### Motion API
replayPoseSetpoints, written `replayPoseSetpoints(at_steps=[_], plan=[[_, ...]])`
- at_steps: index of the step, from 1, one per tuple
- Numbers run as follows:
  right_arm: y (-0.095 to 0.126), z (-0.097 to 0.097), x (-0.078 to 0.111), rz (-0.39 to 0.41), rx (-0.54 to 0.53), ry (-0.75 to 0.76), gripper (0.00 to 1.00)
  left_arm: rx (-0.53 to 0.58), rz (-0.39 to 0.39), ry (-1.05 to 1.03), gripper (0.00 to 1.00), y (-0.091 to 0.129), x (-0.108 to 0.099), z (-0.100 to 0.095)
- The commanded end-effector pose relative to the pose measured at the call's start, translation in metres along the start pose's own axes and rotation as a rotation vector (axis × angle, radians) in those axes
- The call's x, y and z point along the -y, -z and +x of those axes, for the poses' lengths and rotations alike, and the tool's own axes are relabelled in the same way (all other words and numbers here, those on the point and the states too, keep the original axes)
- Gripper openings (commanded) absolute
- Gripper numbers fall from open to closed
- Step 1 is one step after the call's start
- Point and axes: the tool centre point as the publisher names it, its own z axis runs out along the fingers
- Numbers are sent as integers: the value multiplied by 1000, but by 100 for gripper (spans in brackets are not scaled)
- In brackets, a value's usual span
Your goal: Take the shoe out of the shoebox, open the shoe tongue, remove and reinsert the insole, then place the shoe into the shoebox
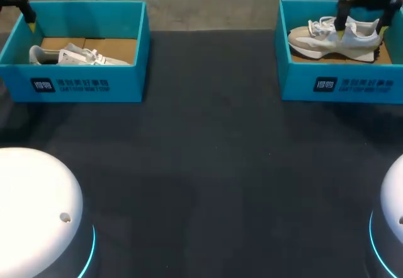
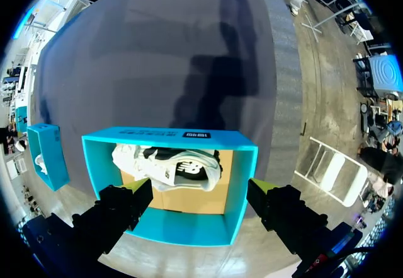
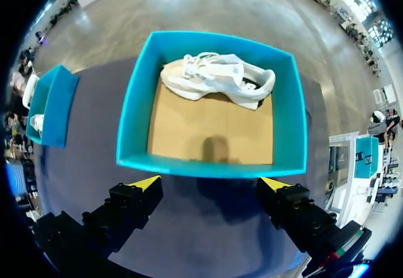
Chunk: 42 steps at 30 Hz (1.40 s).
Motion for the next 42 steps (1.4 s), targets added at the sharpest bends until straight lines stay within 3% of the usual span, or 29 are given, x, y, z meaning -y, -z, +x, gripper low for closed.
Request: replayPoseSetpoints(at_steps=[1, 8, 23, 33, 42], plan=[[-5, -8, -16, 22, 16, -10, 100, -2, -2, 0, 100, 0, 1, 0], [-7, -22, -32, 30, 8, 50, 100, -2, -2, 0, 100, 0, 1, 0], [-12, -26, -32, 25, 37, 31, 100, -2, -2, 0, 100, 0, 1, 0], [-31, -42, -67, -20, 166, -9, 100, -2, -2, 0, 100, 0, 1, 0], [-55, -59, -86, -11, 182, -39, 100, -2, -2, 0, 100, 0, 1, 0]])
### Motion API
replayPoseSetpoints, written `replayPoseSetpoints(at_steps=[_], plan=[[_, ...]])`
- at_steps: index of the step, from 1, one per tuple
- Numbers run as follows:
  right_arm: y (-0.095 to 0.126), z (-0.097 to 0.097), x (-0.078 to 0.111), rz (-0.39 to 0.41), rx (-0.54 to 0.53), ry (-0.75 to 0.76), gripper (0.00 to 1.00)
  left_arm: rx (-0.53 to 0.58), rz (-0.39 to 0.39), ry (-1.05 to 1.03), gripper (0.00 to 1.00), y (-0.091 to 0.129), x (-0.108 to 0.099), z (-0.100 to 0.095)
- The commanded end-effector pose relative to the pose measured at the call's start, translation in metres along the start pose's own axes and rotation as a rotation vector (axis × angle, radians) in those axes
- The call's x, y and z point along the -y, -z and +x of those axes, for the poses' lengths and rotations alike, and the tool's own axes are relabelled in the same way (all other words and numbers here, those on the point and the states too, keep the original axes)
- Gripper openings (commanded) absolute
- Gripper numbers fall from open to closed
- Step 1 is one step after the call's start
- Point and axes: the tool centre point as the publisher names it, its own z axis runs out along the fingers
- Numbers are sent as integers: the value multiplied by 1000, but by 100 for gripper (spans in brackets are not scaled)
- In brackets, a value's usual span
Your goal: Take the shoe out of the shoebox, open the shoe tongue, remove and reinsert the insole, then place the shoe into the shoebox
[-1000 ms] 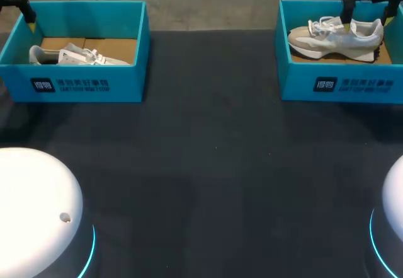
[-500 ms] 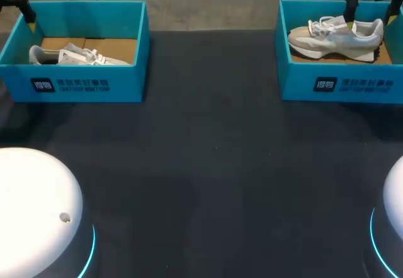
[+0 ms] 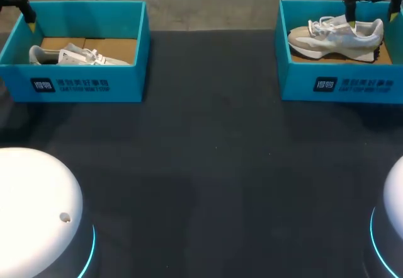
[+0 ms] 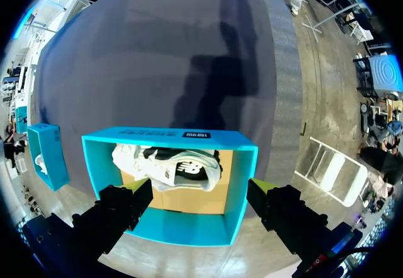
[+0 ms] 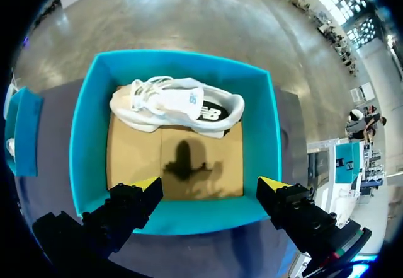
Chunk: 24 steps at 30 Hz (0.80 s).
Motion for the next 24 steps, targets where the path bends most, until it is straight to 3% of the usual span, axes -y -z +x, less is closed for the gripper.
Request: replayPoseSetpoints(at_steps=[1, 13, 21, 24], plan=[[-15, -1, -20, 22, 2, 6, 100, -2, -2, 0, 100, 0, 1, 0], [-47, -15, -55, 24, 22, 17, 100, -2, -2, 0, 100, 0, 1, 0], [-65, -23, -64, 38, 40, 4, 100, -2, -2, 0, 100, 0, 1, 0], [-74, -27, -69, 44, 43, -2, 95, -2, -2, 0, 100, 0, 1, 0]])
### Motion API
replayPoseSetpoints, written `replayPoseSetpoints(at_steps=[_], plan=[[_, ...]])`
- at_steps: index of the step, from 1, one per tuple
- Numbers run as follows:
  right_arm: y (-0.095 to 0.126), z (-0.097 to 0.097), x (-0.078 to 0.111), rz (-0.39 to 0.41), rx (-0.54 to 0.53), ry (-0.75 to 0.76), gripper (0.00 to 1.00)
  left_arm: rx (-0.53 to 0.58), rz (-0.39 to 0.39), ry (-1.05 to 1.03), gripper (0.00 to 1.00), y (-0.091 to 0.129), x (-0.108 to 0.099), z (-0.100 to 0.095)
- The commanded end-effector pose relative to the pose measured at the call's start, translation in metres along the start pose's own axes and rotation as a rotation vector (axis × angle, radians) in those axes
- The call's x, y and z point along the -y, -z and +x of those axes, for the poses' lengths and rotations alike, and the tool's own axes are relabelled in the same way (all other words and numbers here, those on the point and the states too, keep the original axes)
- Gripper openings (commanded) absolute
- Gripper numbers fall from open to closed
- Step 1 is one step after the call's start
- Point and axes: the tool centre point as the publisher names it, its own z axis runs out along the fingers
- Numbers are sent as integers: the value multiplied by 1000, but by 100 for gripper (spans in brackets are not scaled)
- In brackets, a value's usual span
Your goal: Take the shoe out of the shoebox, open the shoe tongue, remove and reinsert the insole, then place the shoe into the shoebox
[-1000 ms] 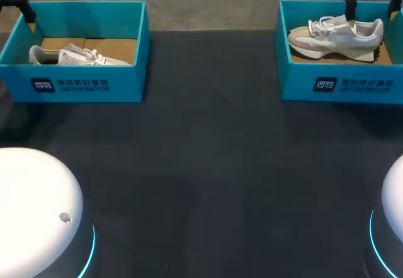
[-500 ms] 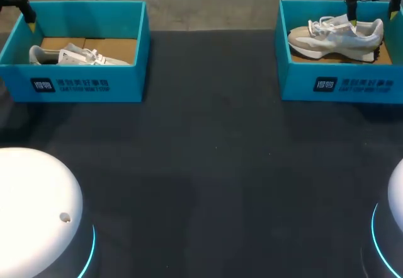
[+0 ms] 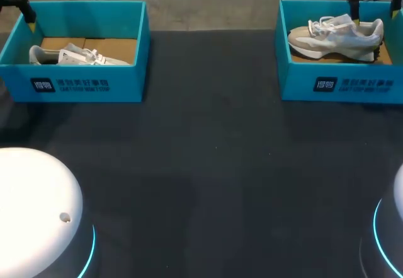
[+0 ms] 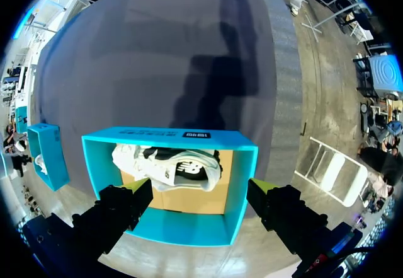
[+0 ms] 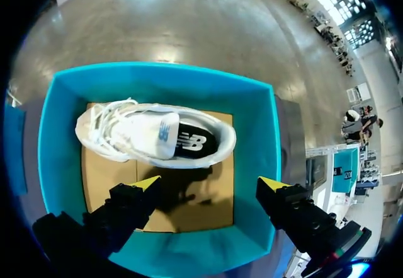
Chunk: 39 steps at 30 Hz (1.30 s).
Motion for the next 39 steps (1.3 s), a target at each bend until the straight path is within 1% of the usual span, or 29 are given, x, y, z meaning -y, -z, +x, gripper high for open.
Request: replayPoseSetpoints(at_steps=[1, 9, 12, 13, 15, 18, 20, 24, 28, 32, 34, 37, 39], plan=[[-13, -1, -12, 23, -1, -4, 94, -2, -2, 0, 100, 0, 1, 0], [-26, -5, -21, 43, 9, -20, 93, -2, -2, 0, 100, 0, 1, 0], [-31, -7, -23, 54, 11, -33, 96, -2, -2, 0, 100, 0, 1, 0], [-33, -8, -24, 58, 13, -36, 99, -2, -2, 0, 100, 0, 1, 0], [-36, -8, -26, 62, 16, -39, 97, -2, -2, 0, 100, 0, 1, 0], [-39, -10, -29, 66, 18, -44, 84, -2, -2, 0, 100, 0, 1, 0], [-42, -10, -32, 69, 20, -48, 80, -2, -2, 0, 100, 0, 1, 0], [-45, -11, -36, 76, 20, -54, 79, -2, -2, 0, 100, 0, 1, 0], [-49, -12, -38, 84, 19, -63, 81, -2, -2, 0, 100, 0, 1, 0], [-56, -13, -41, 96, 14, -75, 78, -2, -2, 0, 100, 0, 1, 0], [-57, -13, -42, 100, 20, -80, 79, -2, -2, 0, 100, 0, 1, 0], [-59, -15, -42, 105, 26, -86, 76, -2, -2, 0, 100, 0, 1, 0], [-62, -16, -41, 113, 23, -92, 77, -2, -2, 0, 100, 0, 1, 0]])
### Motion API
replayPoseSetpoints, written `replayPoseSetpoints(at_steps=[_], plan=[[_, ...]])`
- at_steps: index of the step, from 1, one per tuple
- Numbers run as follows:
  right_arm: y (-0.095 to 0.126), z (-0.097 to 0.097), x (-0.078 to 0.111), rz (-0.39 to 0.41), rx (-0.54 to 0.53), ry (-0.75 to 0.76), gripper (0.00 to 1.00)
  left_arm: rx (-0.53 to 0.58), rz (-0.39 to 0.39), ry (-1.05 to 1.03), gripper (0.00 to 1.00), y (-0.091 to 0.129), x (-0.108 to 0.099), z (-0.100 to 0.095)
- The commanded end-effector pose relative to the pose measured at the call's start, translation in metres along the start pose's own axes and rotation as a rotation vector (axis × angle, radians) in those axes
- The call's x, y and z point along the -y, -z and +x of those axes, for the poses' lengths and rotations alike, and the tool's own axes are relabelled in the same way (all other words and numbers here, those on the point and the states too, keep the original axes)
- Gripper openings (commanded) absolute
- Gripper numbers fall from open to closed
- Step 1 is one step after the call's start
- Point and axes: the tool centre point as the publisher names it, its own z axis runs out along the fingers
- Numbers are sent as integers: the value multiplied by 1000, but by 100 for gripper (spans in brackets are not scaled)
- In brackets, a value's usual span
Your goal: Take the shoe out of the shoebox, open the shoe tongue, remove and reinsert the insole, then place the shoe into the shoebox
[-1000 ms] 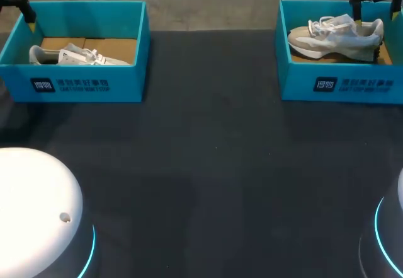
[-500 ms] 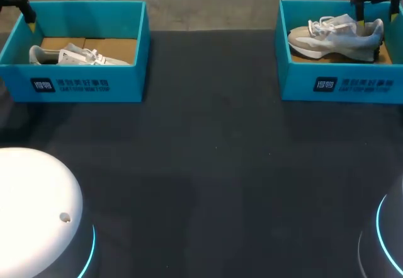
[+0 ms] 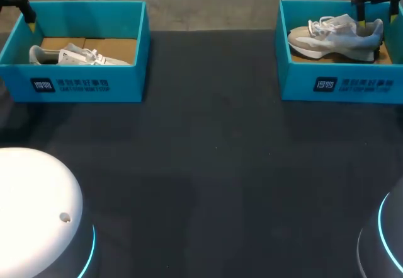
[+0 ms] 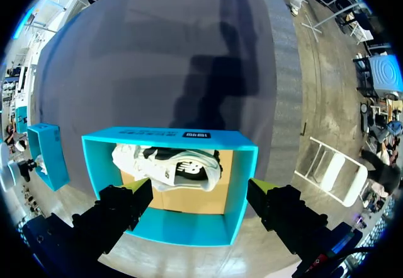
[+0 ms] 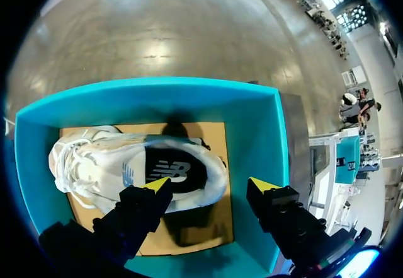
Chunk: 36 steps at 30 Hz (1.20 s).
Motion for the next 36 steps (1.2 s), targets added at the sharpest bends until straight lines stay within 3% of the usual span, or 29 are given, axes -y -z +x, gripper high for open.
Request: replayPoseSetpoints(at_steps=[1, 27, 32, 36], plan=[[-7, 1, -7, 32, 1, -4, 78, -2, -2, 0, 100, 0, 1, 0], [-37, 1, -5, 126, -33, -38, 64, -2, -2, 0, 100, 0, 1, 0], [-42, 2, -4, 142, -50, -46, 67, -2, -2, 0, 100, 0, 1, 0], [-47, 4, -5, 151, -64, -43, 59, -2, -2, 0, 100, 0, 1, 0]])
